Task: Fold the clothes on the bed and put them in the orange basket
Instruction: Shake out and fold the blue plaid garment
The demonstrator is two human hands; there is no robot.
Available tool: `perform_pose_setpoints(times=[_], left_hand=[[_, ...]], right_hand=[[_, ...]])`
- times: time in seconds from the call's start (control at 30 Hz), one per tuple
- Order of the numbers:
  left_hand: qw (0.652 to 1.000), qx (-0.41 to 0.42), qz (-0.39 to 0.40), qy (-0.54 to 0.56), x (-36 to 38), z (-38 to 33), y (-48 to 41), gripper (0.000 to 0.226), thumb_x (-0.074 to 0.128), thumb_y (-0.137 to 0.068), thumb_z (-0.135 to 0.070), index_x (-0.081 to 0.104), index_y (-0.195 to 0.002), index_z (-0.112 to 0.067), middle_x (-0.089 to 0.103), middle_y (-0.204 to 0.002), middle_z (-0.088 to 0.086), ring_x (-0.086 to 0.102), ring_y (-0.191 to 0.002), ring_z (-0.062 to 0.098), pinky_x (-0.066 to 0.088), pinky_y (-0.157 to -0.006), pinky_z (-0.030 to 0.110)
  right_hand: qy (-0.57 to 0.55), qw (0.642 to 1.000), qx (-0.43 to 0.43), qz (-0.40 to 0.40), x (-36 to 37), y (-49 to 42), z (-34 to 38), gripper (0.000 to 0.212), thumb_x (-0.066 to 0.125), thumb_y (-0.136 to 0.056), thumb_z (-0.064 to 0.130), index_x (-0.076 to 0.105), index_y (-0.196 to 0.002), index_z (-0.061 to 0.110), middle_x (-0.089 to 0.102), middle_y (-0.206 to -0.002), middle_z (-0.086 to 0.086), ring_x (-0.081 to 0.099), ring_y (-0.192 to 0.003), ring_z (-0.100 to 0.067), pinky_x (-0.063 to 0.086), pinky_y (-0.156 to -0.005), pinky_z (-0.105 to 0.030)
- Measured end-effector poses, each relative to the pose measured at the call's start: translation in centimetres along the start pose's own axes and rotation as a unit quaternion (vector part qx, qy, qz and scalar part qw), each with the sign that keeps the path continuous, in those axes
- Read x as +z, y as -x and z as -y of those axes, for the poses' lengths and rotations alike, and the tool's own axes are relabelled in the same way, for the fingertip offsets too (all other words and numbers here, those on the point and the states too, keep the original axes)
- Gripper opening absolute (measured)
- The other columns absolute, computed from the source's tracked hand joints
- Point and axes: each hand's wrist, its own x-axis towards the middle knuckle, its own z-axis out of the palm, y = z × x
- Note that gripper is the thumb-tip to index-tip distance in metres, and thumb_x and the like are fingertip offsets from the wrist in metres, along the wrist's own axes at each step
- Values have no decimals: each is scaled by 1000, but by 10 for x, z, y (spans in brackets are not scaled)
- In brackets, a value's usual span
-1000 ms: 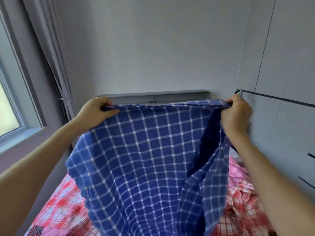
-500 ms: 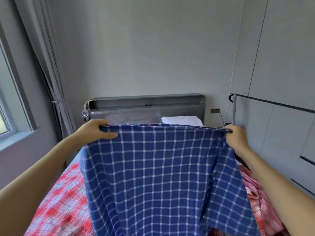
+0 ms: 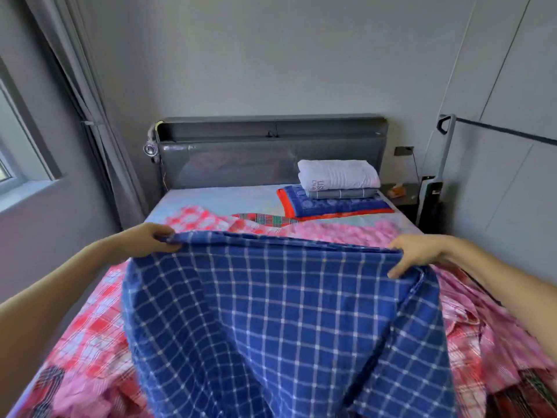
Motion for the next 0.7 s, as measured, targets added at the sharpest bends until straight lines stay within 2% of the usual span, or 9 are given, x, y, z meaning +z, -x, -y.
perform_pose_setpoints(times=[0.03,0.1,0.17,0.23,0.33,0.43,0.53,0.6,0.7], left_hand=[[999,7,40,-21,11,7,-7,25,69,-84,-24,53,-71,-8,47,-71,3,41,-67,14,32,-63,25],[991,13,110,-80,33,18,-24,33,74,-78,-31,48,-64,-16,47,-65,-4,40,-62,11,32,-62,24],[973,2,176,-151,50,24,-46,38,81,-68,-39,47,-59,-25,46,-57,-12,41,-58,8,34,-58,22],[939,-1,177,-294,57,23,-72,32,77,-68,-48,55,-70,-25,49,-62,-14,46,-64,9,35,-58,21],[914,-27,-46,-402,9,-9,-135,26,63,-82,-43,64,-94,-21,64,-92,-5,59,-88,18,40,-68,25],[891,-26,-383,-242,-98,-66,-187,15,57,-81,-14,69,-89,-10,68,-92,12,63,-88,33,44,-66,32],[784,22,-613,-94,-197,-127,-188,16,54,-74,-1,69,-81,-4,66,-83,24,60,-78,42,34,-59,35],[722,57,-688,-55,-244,-162,-171,23,52,-78,-4,70,-93,-4,64,-93,27,59,-83,45,38,-64,41],[672,96,-732,-58,-276,-180,-145,25,53,-81,-10,69,-100,-5,62,-97,26,57,-84,44,37,-66,41]], right_hand=[[83,996,23,-8,5,-19,-9,13,79,-73,16,69,-73,24,68,-69,13,61,-67,-5,46,-62,-20],[223,971,88,-3,16,-59,-19,10,74,-76,18,69,-80,11,61,-72,2,53,-69,-14,37,-54,-22],[281,947,154,-17,24,-110,-40,9,69,-80,14,63,-82,7,62,-83,-9,48,-69,-18,34,-55,-26],[254,946,184,-83,22,-149,-46,24,58,-85,7,46,-66,16,58,-78,-7,41,-62,-17,32,-61,-26],[143,927,147,-314,-51,-182,4,29,38,-95,6,41,-68,16,39,-73,-3,38,-79,-20,30,-72,-28],[93,827,34,-553,-174,-174,84,20,32,-96,6,52,-98,6,40,-93,-14,39,-84,-27,37,-75,-41],[-88,695,-107,-706,-267,-131,151,17,29,-94,14,43,-88,8,44,-88,-11,43,-78,-27,39,-69,-41],[-132,634,-161,-744,-310,-97,179,14,32,-93,11,45,-89,7,44,-84,-7,42,-74,-24,33,-64,-38],[-14,597,-121,-793,-342,-63,188,22,39,-89,-4,55,-104,-2,48,-108,-23,47,-98,-34,34,-79,-39]])
